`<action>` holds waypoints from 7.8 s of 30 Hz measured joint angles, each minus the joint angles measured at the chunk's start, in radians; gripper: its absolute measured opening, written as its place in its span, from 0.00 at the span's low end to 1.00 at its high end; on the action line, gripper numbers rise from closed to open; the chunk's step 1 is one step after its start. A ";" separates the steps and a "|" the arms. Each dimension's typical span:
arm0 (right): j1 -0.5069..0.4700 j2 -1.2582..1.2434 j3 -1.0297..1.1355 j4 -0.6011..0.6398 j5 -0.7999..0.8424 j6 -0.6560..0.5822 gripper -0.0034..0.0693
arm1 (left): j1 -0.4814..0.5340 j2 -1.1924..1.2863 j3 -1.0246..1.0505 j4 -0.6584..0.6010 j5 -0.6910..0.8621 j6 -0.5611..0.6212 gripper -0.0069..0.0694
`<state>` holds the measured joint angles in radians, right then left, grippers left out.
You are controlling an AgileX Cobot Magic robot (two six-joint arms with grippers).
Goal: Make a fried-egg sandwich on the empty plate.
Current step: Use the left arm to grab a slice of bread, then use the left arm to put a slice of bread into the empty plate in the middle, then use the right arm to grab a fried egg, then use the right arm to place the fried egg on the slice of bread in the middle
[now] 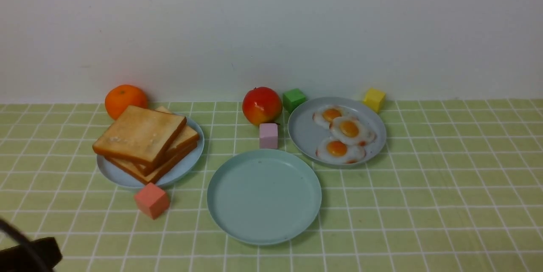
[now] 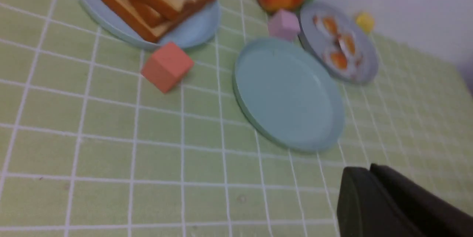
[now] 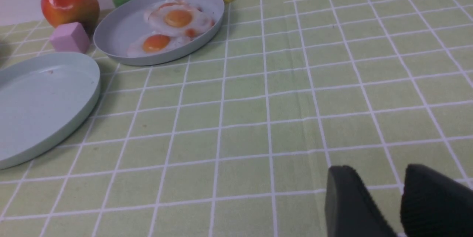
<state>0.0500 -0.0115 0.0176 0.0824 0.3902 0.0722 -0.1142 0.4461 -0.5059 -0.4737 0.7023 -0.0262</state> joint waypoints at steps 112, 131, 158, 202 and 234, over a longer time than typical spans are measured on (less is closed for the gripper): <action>0.229 0.427 -0.990 0.367 0.879 -0.183 0.09 | -0.639 1.551 -1.001 0.752 0.021 -0.056 0.30; 0.229 0.654 -0.833 0.347 0.643 -0.122 0.28 | -0.639 1.134 -1.038 0.396 0.217 -0.042 0.37; 0.263 1.984 -1.685 0.051 0.506 -0.110 0.45 | -0.639 -0.028 -0.161 0.307 -0.180 -0.022 0.07; 0.371 2.492 -2.238 -0.369 0.559 0.045 0.51 | -0.639 -0.028 -0.161 0.307 -0.202 -0.035 0.07; 0.593 2.071 -2.139 -0.223 0.851 -0.046 0.15 | -0.639 -0.028 -0.161 0.333 -0.143 -0.037 0.08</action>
<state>0.6428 2.0594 -2.1210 -0.1403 1.2407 0.0267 -0.7536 0.4178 -0.6664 -0.1407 0.5592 -0.0628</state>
